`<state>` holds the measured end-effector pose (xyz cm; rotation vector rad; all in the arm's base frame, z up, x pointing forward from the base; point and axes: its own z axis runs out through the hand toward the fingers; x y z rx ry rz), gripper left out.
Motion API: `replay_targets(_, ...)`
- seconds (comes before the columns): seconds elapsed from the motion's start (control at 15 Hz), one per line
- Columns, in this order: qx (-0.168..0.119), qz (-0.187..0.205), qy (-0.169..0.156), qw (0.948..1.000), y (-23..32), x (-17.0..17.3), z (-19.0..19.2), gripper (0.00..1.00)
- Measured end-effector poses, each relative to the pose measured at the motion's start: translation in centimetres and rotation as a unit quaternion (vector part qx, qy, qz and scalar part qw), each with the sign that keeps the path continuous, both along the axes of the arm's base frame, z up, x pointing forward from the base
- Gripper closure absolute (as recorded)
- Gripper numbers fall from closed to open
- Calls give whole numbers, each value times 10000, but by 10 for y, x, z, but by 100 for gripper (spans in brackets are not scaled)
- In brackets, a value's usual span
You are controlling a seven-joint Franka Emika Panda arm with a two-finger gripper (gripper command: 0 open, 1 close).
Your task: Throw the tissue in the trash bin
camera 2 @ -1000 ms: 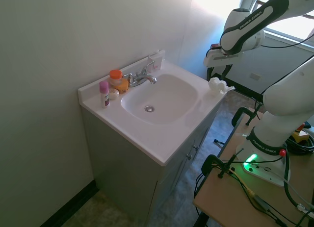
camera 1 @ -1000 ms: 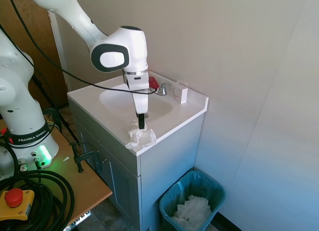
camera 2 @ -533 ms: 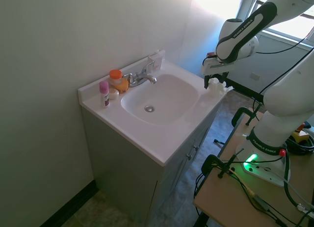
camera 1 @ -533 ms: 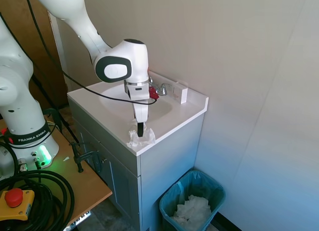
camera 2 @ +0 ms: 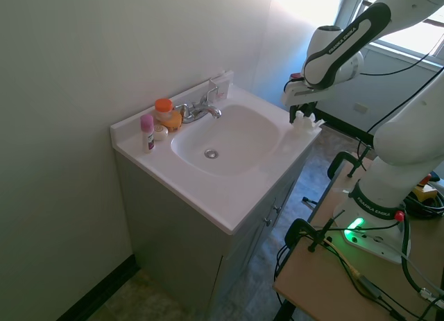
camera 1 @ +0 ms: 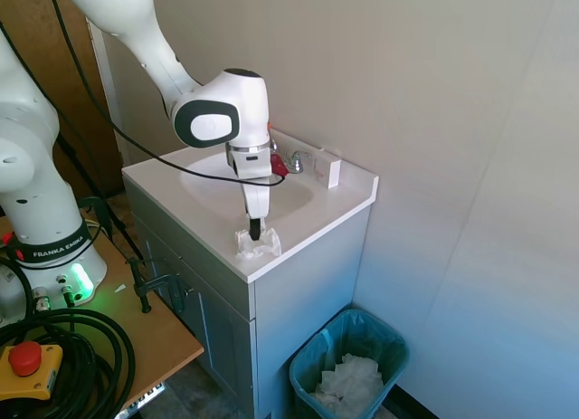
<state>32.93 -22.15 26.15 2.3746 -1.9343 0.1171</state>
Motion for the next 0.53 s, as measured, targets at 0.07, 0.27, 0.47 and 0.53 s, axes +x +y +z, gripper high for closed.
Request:
replay_targets(0.07,-3,9,-5,10000,0,1,0,100)
replay_targets(0.27,-36,9,-65,10000,-2,4,5,100)
replay_targets(0.47,-33,-19,-117,9999,-2,6,8,100)
replay_targets(0.53,-22,-85,-188,9998,-3,8,13,100)
